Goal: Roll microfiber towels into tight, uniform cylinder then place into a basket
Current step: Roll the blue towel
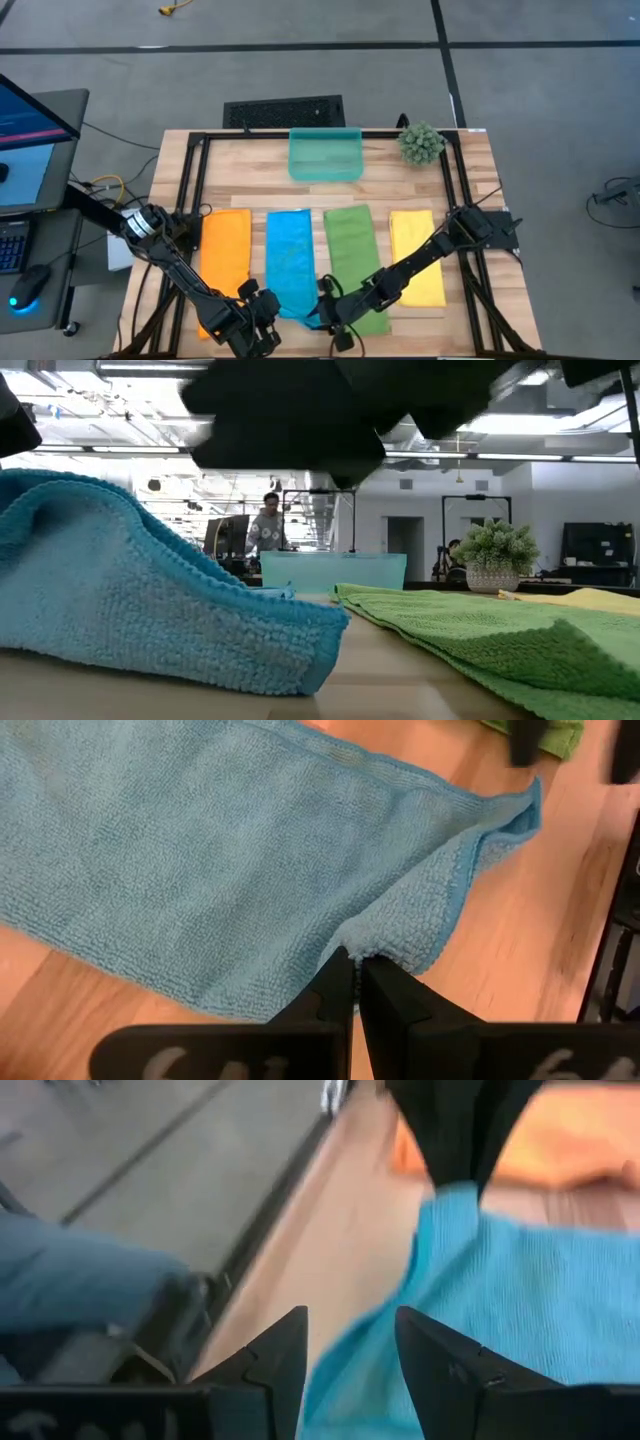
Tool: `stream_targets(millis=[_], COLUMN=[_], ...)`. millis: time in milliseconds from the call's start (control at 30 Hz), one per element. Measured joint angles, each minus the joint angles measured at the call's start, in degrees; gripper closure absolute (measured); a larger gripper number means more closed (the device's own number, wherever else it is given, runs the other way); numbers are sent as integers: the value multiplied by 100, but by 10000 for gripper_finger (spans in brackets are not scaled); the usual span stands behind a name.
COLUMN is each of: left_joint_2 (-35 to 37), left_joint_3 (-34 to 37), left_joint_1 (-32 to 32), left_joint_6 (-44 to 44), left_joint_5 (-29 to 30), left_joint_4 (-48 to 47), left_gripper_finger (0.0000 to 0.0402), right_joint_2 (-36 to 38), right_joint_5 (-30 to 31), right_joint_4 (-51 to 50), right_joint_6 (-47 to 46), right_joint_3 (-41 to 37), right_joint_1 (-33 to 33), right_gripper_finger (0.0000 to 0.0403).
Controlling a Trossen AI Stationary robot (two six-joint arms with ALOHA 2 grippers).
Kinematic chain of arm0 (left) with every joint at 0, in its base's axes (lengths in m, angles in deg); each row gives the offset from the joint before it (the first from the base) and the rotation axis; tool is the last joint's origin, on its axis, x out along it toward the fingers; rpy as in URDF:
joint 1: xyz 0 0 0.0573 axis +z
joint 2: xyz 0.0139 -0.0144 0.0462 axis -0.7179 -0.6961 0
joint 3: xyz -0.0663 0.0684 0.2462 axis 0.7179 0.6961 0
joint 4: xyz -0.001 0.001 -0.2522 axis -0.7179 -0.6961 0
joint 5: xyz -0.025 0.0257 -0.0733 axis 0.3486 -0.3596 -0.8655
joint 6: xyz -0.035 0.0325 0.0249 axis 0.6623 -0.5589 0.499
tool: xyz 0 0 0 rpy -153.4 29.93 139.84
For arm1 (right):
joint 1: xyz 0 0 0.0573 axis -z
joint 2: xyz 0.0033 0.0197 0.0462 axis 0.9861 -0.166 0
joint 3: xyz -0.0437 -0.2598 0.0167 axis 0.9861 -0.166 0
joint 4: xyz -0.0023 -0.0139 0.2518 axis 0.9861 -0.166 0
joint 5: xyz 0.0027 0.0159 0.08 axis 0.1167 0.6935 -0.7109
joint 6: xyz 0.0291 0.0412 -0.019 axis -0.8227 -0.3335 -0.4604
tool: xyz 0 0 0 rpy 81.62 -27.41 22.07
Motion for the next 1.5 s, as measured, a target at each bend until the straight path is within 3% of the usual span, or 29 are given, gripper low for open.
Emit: stream_targets(millis=[233, 400, 733, 967, 1133, 1400, 1500], left_joint_2=[0, 0, 0, 0, 0, 0, 0], left_joint_3=[0, 0, 0, 0, 0, 0, 0], left_joint_1=[-160, -192, -227, -229, -242, -245, -245], left_joint_6=[104, 227, 288, 286, 286, 284, 284], left_joint_5=[337, 369, 387, 378, 350, 241, 237], left_joint_4=[-2, -7, -11, -17, -19, -20, -20], left_gripper_finger=[401, 401, 401, 401, 401, 401, 401], right_joint_2=[-4, -4, -703, -642, -531, -548, -548], right_joint_5=[133, 150, 136, 108, 124, 131, 138], right_joint_4=[-280, -304, 54, -14, -43, -72, -44], right_joint_6=[-146, -154, -478, -496, -508, -511, -608], right_joint_3=[-4, -4, 44, 46, 33, 33, 33], right_joint_1=[-124, -121, -185, -143, -143, -141, -120], right_gripper_finger=[236, 239, 235, 245, 278, 385, 390])
